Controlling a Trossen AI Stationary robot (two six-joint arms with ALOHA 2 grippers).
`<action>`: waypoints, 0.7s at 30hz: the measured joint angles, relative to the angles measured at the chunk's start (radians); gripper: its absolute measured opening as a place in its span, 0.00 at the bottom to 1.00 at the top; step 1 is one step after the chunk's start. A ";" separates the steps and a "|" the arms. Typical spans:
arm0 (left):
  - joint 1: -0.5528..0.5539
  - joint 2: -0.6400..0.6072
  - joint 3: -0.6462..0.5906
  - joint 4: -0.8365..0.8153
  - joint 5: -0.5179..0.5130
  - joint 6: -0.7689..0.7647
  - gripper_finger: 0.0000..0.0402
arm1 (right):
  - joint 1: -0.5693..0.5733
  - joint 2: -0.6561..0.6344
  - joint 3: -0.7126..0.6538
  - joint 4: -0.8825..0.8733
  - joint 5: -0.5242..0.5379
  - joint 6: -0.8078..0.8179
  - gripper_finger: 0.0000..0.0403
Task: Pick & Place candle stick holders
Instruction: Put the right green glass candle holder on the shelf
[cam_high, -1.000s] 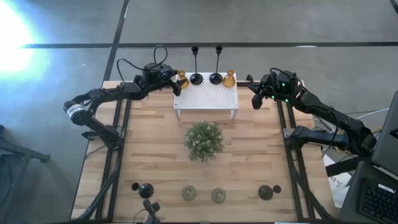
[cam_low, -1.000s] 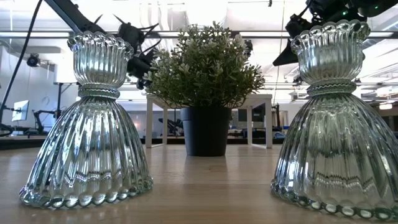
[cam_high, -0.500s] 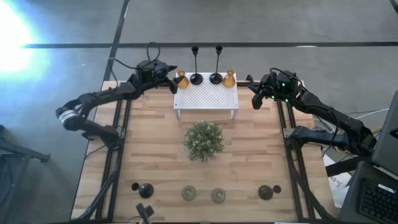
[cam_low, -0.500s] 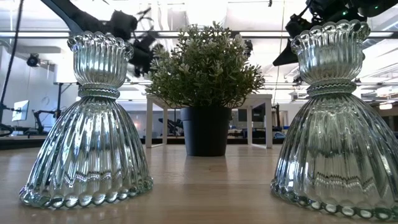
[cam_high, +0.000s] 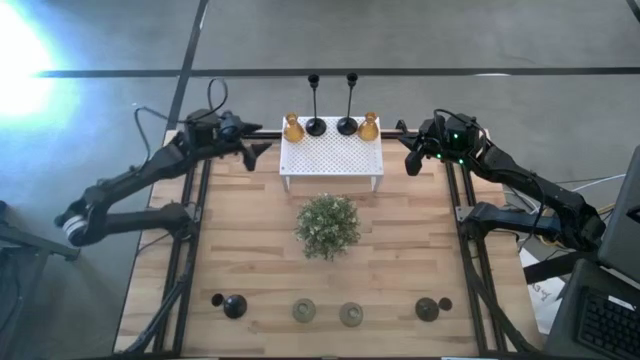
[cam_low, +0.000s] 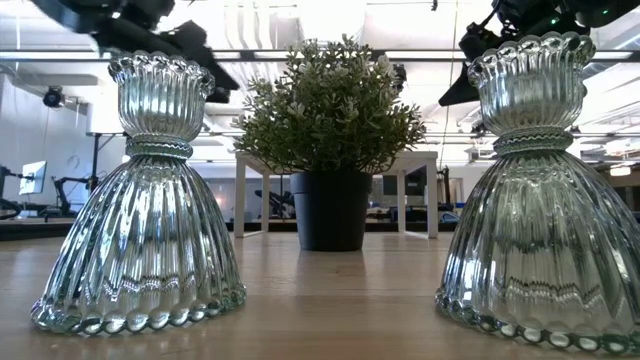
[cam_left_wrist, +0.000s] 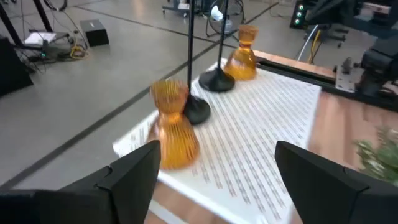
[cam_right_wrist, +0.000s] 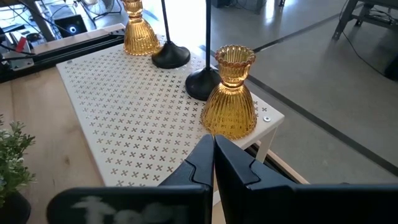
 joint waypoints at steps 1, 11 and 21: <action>-0.003 -0.034 -0.025 -0.006 -0.001 -0.022 0.78 | 0.000 0.000 0.000 0.000 0.000 -0.001 0.02; -0.051 -0.408 -0.305 0.137 0.097 -0.275 0.72 | 0.000 0.000 0.000 0.020 0.000 -0.002 0.02; -0.133 -0.571 -0.438 0.244 0.066 -0.340 0.72 | 0.000 0.000 0.000 0.119 0.000 0.000 0.02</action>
